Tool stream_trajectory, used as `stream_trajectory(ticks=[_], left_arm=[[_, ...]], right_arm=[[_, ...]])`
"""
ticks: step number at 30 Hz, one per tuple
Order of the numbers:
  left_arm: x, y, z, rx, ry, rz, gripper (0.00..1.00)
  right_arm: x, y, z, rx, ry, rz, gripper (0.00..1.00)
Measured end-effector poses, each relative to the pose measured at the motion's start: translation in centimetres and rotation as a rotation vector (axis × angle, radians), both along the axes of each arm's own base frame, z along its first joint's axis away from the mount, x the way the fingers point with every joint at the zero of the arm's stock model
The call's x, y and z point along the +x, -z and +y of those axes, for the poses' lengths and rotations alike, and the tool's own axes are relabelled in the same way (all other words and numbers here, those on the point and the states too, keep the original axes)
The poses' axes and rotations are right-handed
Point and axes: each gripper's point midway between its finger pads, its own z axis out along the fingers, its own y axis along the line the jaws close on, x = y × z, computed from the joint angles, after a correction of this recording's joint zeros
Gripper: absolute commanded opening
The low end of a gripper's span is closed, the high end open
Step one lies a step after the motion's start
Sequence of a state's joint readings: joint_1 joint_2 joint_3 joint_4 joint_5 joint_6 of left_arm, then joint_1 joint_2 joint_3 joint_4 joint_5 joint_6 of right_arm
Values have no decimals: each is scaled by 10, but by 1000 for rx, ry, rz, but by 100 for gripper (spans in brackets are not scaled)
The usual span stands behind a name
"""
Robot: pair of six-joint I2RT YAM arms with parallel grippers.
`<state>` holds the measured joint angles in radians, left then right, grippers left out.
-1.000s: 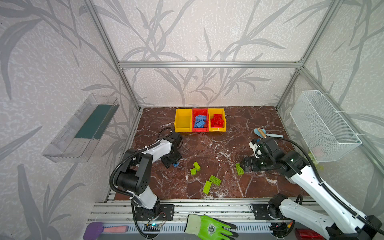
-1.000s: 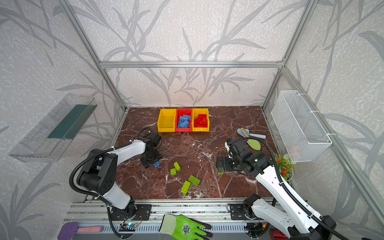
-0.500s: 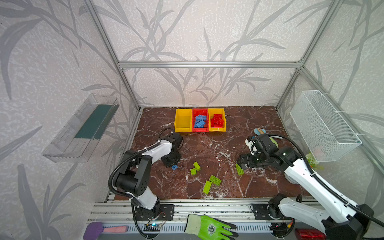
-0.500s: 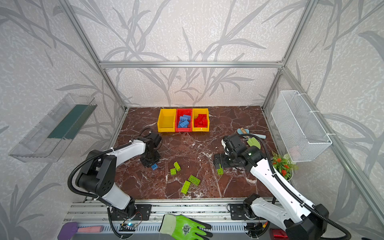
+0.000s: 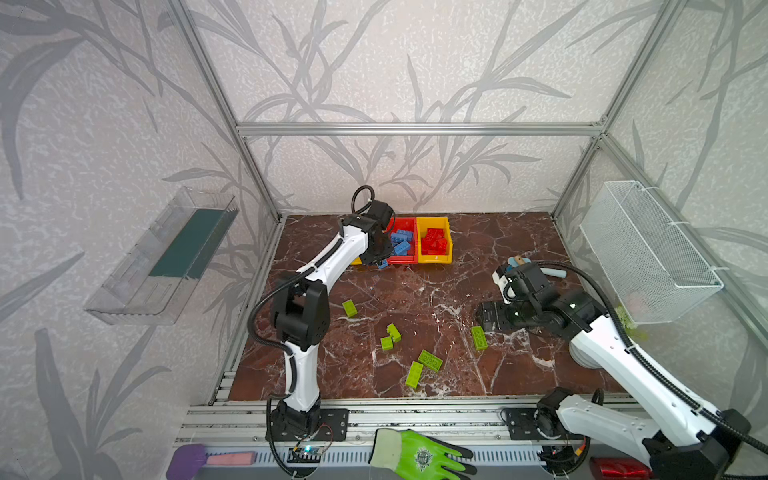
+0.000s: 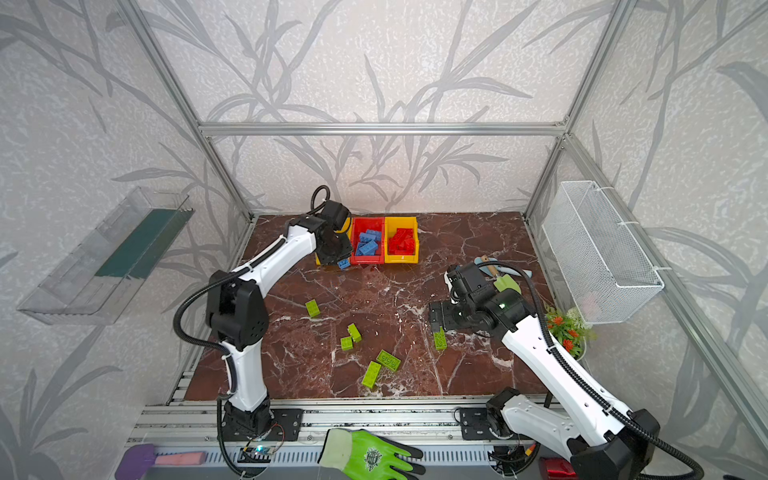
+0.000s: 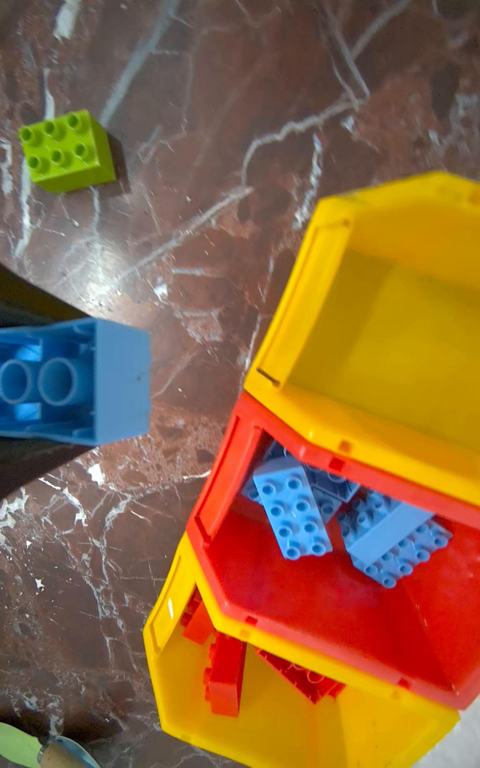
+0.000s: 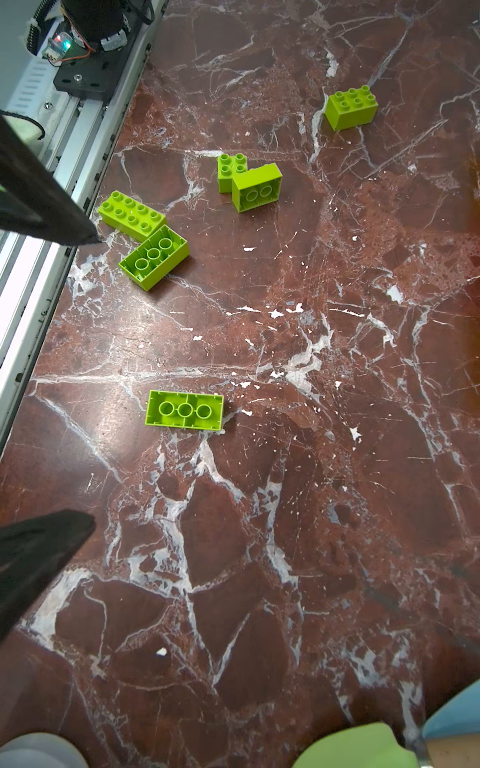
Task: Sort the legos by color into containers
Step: 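Grasp the blue brick with the left gripper and drop it into the red bin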
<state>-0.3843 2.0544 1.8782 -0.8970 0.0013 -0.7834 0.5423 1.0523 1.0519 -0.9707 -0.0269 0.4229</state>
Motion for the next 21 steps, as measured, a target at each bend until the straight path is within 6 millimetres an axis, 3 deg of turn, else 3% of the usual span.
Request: stream_trajectory(ticks=[11,13,15,17,19,21], left_arm=[[92,-1,-55,-91,137,-137,25],[105,-1,-62,-109,149,-165,38],[117,3,-69,-125,149,-186,61],[122,10,-72,-134,146,-189,76],[123,18,-72,-133,144,-177,83],[122,21,-71,-128,139,-169,83]], right_arm=[[11,-9,-24,-52,90,-30,100],[13,-11,-29,-58,110,-33,100],[13,-12,-35,-65,129,-34,100],[14,-12,-39,-72,143,-34,100],[13,-11,-42,-79,156,-32,100],[12,-11,-44,-84,164,-25,100]])
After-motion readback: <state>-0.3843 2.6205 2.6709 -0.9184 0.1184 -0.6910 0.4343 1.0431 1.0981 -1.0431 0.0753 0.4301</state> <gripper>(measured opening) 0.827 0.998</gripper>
